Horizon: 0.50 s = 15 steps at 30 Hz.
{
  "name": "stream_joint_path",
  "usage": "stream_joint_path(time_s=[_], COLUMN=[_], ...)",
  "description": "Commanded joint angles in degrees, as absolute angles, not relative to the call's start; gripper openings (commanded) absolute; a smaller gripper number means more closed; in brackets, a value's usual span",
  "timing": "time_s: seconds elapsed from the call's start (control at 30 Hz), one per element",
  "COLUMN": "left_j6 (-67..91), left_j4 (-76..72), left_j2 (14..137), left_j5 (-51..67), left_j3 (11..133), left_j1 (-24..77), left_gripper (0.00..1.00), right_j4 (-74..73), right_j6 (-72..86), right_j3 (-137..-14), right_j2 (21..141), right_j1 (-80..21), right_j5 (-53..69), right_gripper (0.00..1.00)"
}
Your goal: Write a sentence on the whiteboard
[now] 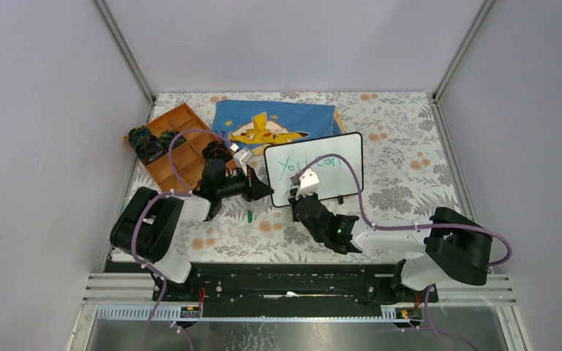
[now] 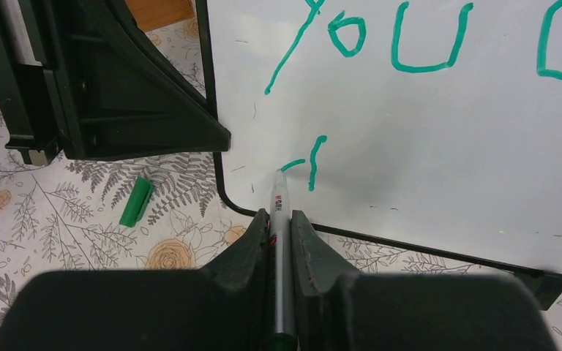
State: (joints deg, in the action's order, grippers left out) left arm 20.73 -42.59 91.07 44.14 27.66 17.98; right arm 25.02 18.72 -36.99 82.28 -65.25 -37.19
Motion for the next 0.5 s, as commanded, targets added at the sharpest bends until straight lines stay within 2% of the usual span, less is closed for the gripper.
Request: stream_joint_path(time_s=[0.0, 0.47], left_j6=[18.81, 18.55], left_j4=[-42.35, -41.94], left_j2=[90.5, 90.41], left_j5=[43.15, 43.06], left_j3=[28.92, 28.96], left_j1=[18.27, 18.37], left_gripper=[0.14, 0.14], right_j4=[23.49, 23.08], right_j6=[20.41, 20.03], right_j3=[-36.3, -35.85], right_j2=[81.21, 78.97], right_j1=[-65.39, -65.15], right_j5=[-38.24, -42.52], right_gripper=[0.0, 0.0])
